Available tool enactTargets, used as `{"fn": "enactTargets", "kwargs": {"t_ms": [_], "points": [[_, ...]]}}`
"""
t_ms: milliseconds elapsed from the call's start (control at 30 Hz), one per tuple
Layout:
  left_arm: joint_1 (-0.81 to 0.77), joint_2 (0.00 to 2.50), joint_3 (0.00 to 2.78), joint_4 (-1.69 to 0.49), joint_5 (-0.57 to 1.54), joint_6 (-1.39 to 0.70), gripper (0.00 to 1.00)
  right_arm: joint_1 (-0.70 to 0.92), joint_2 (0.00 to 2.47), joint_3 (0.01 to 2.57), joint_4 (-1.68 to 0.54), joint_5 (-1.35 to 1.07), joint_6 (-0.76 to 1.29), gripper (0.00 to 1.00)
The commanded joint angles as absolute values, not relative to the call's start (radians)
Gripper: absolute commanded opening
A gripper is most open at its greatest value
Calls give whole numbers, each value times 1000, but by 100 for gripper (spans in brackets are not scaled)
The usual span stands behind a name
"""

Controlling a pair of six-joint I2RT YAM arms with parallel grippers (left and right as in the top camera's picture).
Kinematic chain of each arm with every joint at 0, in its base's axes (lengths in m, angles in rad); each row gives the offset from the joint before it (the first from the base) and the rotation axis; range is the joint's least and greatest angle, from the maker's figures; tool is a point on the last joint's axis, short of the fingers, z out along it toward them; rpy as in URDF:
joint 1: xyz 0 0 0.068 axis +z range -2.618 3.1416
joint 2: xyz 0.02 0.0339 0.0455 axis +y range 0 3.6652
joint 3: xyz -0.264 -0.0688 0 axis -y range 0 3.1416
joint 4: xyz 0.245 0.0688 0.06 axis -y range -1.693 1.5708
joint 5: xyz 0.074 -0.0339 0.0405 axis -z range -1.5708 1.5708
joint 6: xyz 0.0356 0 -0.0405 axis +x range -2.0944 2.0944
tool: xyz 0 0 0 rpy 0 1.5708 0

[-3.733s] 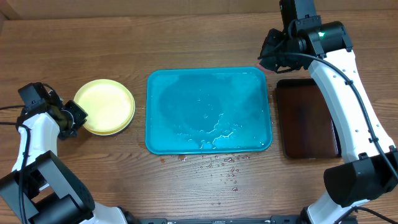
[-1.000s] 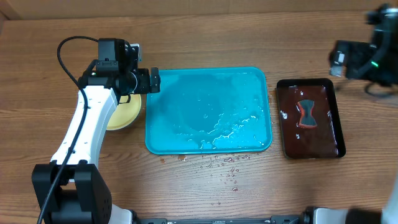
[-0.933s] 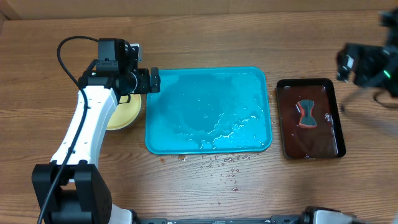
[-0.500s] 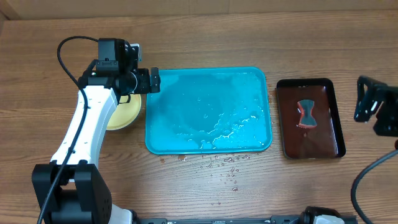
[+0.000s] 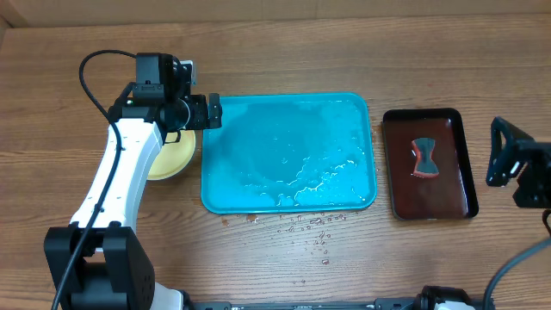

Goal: Clean dirty plates on tray and stack at the side

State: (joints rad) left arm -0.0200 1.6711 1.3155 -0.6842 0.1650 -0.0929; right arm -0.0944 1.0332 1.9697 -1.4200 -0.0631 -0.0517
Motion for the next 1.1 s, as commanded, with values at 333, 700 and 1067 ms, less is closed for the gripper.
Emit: {"fn": "enactTargets", "kwargs": {"t_ms": [333,700,1067], "points": [[-20,1655,1332,-683,173,-74,100,-84,540,1019,-665,-232,-52,100],[-20,1655,1332,-683,173,-74,100,-84,211,361,-30,-245,10,100],[-20,1655,1332,-683,173,-74,100,-84,60,66,155,-185,60,100]]}}
